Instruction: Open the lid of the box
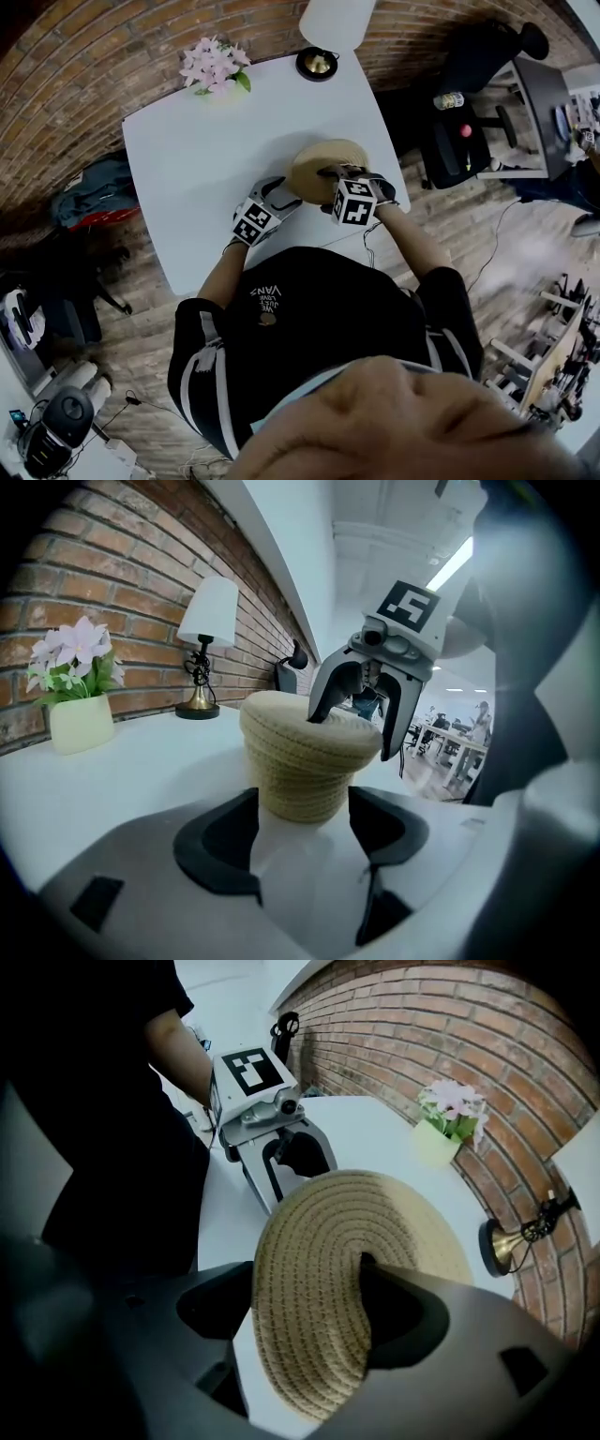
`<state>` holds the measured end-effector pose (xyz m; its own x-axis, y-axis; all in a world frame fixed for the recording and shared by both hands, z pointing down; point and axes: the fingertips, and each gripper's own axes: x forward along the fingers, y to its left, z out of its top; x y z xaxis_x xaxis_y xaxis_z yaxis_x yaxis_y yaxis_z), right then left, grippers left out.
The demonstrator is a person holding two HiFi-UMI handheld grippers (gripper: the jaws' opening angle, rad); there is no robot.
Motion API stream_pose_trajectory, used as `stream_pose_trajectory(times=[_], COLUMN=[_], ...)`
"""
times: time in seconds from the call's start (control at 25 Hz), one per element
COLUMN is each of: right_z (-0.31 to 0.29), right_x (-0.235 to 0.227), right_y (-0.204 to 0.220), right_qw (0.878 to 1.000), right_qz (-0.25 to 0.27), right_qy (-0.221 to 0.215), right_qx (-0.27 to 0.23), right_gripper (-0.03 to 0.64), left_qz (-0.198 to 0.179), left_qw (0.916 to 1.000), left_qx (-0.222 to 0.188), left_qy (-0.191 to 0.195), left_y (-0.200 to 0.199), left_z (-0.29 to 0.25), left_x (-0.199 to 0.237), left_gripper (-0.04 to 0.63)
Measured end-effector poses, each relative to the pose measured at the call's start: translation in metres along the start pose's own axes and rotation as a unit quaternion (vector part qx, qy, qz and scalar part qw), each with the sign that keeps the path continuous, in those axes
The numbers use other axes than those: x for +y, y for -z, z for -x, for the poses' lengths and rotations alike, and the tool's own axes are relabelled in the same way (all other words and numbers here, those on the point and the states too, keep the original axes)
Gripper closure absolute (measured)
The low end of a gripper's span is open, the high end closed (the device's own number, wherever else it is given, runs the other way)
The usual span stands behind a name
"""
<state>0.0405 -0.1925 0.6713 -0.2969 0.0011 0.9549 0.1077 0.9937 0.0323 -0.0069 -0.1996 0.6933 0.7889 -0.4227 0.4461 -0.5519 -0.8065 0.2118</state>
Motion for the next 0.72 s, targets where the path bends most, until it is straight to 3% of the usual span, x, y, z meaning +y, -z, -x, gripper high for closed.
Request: stream_pose_trajectory(times=[0.32, 0.72], right_z=[-0.013, -0.022], right_x=[0.002, 0.0], right_y=[0.0, -0.001], right_qw=[0.998, 0.999], right_qz=[0.013, 0.01], right_qy=[-0.032, -0.007], right_qx=[0.044, 0.053], right_gripper=[0.279, 0.279], left_qz=[-0.005, 0.019], left_qw=[0.9999, 0.9998], left_qx=[0.001, -0.001], left_qy=[0.008, -0.011], left_y=[0.001, 0.002], left_z=[-0.009, -0.009], left_x=[-0.003, 0.001], left_gripper=[0.304, 0.314])
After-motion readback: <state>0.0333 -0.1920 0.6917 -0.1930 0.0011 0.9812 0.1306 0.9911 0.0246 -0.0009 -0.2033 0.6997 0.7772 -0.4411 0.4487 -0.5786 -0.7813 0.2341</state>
